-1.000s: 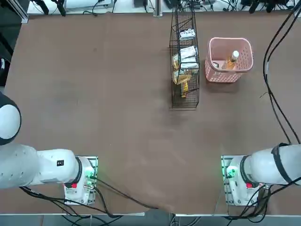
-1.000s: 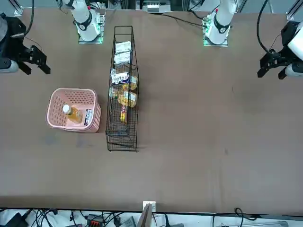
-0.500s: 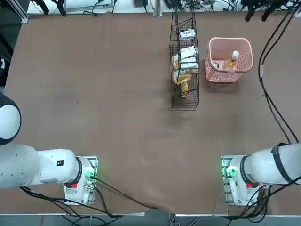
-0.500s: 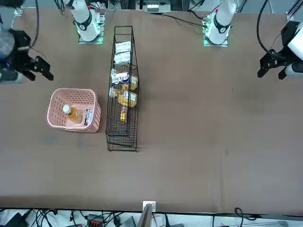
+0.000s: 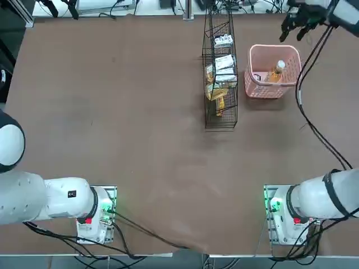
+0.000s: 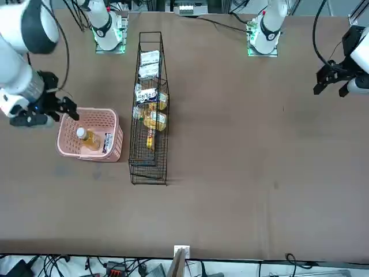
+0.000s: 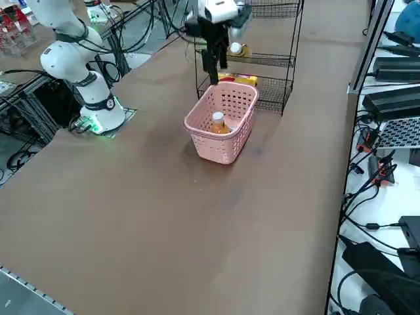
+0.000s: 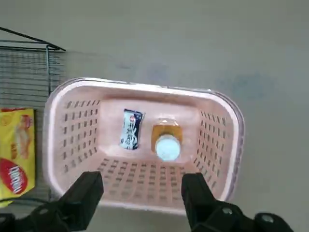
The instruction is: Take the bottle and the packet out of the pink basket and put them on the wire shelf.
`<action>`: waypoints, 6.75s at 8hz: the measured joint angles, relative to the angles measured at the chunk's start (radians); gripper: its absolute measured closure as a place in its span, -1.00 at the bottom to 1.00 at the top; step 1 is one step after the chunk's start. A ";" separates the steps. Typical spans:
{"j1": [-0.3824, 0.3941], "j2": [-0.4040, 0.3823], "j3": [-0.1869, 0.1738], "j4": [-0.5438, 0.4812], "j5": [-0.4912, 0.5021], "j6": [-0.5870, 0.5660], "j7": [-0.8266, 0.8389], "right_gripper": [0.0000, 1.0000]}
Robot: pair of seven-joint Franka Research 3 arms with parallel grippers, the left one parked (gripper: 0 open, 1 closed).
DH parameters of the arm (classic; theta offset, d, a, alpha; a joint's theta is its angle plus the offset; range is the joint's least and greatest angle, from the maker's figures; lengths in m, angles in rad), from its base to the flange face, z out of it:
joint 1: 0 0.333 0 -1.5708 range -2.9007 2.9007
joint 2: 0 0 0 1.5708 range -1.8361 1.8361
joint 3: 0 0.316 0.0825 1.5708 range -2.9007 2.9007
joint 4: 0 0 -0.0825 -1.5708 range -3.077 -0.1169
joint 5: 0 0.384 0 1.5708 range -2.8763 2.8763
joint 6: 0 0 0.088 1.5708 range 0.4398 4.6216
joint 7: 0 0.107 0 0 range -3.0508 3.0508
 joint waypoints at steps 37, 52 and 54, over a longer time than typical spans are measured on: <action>0.000 0.127 -0.038 -0.173 -0.032 0.336 -0.093 -0.12; 0.039 0.145 0.002 0.220 0.674 -0.047 -0.379 -0.12; 0.053 0.172 0.017 0.222 0.776 -0.062 -0.380 -0.12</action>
